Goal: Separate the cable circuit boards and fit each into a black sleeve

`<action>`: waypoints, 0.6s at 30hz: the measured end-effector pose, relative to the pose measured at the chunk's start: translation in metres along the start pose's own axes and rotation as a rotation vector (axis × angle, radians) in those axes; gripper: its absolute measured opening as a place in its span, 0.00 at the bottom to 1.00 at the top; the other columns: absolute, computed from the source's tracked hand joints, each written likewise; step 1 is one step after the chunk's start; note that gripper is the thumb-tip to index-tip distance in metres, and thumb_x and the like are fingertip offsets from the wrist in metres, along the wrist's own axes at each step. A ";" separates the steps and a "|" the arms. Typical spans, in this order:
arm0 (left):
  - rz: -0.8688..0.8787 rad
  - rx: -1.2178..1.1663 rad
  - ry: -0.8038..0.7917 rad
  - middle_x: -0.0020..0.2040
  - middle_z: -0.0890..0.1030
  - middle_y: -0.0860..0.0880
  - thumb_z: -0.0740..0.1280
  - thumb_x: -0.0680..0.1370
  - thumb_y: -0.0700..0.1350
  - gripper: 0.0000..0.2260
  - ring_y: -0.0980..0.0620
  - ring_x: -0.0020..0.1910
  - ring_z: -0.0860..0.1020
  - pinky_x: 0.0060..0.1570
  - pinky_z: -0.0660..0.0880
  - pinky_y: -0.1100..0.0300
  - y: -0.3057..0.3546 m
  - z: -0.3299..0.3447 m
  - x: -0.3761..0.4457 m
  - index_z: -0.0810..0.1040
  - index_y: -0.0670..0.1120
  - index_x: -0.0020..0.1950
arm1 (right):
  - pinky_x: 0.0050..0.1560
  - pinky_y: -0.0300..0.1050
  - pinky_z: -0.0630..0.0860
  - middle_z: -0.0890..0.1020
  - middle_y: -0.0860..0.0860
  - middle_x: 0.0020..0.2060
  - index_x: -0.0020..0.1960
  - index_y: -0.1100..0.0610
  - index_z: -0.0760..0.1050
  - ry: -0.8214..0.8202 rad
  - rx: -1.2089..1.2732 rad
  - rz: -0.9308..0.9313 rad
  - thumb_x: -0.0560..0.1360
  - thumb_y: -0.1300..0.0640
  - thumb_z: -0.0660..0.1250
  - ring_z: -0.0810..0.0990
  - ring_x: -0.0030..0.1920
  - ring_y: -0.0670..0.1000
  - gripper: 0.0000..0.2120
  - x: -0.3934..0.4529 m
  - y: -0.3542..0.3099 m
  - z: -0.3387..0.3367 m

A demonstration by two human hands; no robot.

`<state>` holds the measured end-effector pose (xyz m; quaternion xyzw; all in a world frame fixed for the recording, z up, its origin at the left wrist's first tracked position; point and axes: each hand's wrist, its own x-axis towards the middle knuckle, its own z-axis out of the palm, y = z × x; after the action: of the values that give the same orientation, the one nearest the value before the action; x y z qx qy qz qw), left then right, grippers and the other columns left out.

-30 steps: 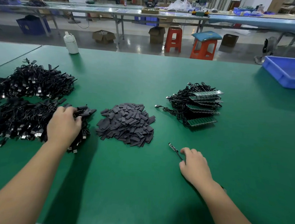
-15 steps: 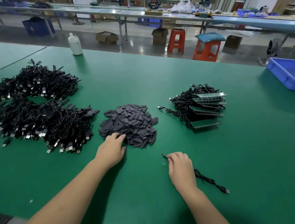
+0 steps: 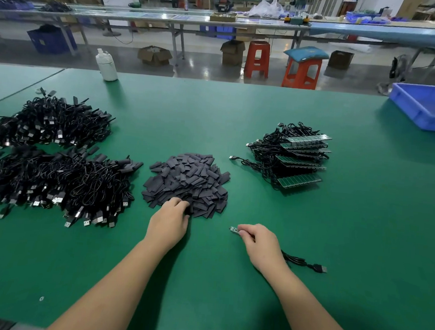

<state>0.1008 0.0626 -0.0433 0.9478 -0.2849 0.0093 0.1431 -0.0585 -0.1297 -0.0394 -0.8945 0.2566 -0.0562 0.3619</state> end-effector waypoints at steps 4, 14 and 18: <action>-0.003 -0.015 0.073 0.52 0.77 0.53 0.64 0.80 0.50 0.07 0.51 0.52 0.76 0.42 0.74 0.57 0.002 0.002 0.001 0.78 0.50 0.54 | 0.55 0.50 0.79 0.84 0.48 0.44 0.59 0.55 0.82 -0.010 0.237 0.126 0.79 0.58 0.67 0.80 0.44 0.49 0.11 0.000 0.002 -0.001; -0.262 -0.121 0.091 0.49 0.78 0.49 0.65 0.78 0.59 0.15 0.47 0.44 0.78 0.41 0.75 0.55 0.011 0.001 0.012 0.76 0.48 0.54 | 0.43 0.41 0.81 0.84 0.50 0.39 0.55 0.58 0.81 -0.069 0.421 0.188 0.78 0.63 0.66 0.81 0.36 0.46 0.09 -0.003 -0.001 0.006; -0.279 -0.075 0.100 0.49 0.80 0.50 0.65 0.79 0.55 0.11 0.48 0.43 0.78 0.38 0.74 0.57 0.008 -0.003 0.016 0.77 0.49 0.54 | 0.51 0.50 0.81 0.85 0.48 0.39 0.52 0.51 0.82 -0.088 0.343 0.154 0.79 0.60 0.66 0.79 0.36 0.45 0.08 -0.005 -0.001 0.007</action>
<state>0.1100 0.0483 -0.0369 0.9705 -0.1432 0.0258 0.1924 -0.0604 -0.1221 -0.0437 -0.7991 0.2949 -0.0320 0.5230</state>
